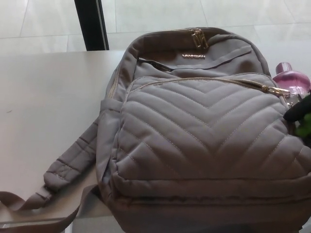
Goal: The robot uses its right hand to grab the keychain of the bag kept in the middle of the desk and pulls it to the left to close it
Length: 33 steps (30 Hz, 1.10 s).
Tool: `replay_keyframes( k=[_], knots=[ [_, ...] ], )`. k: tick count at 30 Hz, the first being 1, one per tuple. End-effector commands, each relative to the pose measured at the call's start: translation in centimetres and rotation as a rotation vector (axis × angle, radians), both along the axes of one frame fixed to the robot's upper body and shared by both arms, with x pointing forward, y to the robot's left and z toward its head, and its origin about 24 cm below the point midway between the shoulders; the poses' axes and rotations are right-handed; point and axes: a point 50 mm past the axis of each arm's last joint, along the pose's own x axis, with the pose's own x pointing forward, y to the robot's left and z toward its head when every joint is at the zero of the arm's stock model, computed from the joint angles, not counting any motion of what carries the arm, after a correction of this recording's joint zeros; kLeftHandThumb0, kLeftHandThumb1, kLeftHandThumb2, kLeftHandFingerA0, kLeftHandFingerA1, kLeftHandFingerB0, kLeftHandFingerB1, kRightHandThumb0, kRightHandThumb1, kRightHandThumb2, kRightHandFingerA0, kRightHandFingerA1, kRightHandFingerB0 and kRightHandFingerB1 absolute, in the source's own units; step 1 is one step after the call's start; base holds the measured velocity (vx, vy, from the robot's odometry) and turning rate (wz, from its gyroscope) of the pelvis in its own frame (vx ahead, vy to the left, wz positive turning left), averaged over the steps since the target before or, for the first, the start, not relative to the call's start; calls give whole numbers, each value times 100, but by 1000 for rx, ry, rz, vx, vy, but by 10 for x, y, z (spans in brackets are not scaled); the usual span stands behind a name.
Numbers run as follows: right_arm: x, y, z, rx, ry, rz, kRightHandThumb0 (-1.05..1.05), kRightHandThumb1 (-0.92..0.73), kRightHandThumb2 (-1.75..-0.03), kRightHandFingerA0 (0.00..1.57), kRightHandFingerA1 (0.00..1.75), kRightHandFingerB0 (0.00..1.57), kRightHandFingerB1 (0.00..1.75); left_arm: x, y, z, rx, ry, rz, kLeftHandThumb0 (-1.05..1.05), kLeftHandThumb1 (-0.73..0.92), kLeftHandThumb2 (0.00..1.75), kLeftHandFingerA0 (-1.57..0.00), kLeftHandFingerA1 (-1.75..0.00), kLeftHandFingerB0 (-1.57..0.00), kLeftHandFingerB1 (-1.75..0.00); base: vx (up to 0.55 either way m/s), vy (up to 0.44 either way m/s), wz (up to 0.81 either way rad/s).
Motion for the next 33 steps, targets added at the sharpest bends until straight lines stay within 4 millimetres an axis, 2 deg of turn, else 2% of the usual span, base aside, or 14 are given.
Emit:
replay_keyframes(
  k=[1, 8, 9, 10, 15, 16, 17, 20, 22, 28, 29, 30, 32, 33],
  knots=[
    [1, 7, -3, -37, -26, 19, -9, -79, -66, 86, 171, 72, 55, -2, 0, 0, 9, 2, -3, -61, 92, 84, -38, -53, -25, -44, 0, 0, 0],
    [3, 11, -5, -10, -79, 4, -10, -72, -82, 97, 171, 79, 70, -3, 1, 1, 9, -3, -7, -61, 92, 84, -37, -52, -26, -45, 0, 0, 0],
    [3, 10, -5, -13, -112, -28, -15, -57, -105, 125, 135, 79, 82, -2, 1, 0, 10, 7, -11, -60, 92, 85, -36, -52, -26, -45, 0, 0, 0],
    [3, 8, -6, -6, -126, -38, -11, -67, -89, 101, 165, 83, 80, -2, 1, 0, 16, 5, -22, -60, 92, 86, -37, -53, -27, -45, 0, 0, 0],
    [3, 4, -7, -7, -132, -61, -11, -72, -83, 101, 165, 78, 74, -3, 1, 0, 11, 7, -1, -61, 92, 84, -38, -52, -26, -44, 0, 0, 0],
    [3, 1, -7, 11, -107, -98, -21, -62, -100, 123, 135, 53, 66, -4, 0, 0, 5, 3, -6, -62, 92, 83, -38, -54, -27, -45, 0, 0, 0],
    [2, -2, -7, 14, -93, -120, -15, -76, -69, 95, 164, 41, 46, -4, 0, 0, 5, 3, -8, -61, 92, 83, -38, -54, -27, -46, 0, 0, 0],
    [2, -8, -8, 8, -61, -141, -30, -65, -67, 89, 158, 12, 35, -6, 0, 0, 11, 9, -13, -62, 92, 82, -39, -53, -28, -45, 0, 0, 0],
    [3, -10, -9, 12, -57, -158, -37, -60, -67, 91, 154, 9, 34, -7, 0, 1, 20, 10, -40, -50, 77, 119, -41, -64, -19, -51, 0, 0, 0],
    [0, -11, -10, 5, -69, -160, -36, -61, -62, 90, 159, 10, 25, -4, -1, 1, 16, 1, -38, -49, 76, 118, -41, -64, -19, -51, 0, 0, 0],
    [0, -11, -11, 13, -64, -159, -36, -63, -59, 88, 158, 8, 28, -4, 0, 1, 15, 2, -33, -61, 92, 83, -41, -53, -29, -45, 0, 0, 0],
    [0, -10, -10, 16, -60, -155, -36, -61, -64, 87, 160, 11, 22, -3, 0, 1, 14, -4, -25, -51, 77, 118, -43, -65, -19, -51, 0, 0, 0],
    [0, -10, -10, 24, -46, -156, -35, -63, -59, 86, 163, 8, 27, -3, 0, 1, 15, -12, -22, -51, 76, 118, -41, -64, -19, -51, 0, 0, 0],
    [0, -10, -10, 29, -40, -158, -34, -63, -59, 86, 163, 7, 27, -2, 0, 0, 11, -9, -10, -61, 92, 80, -40, -52, -29, -45, 0, 0, 0]
  ],
)
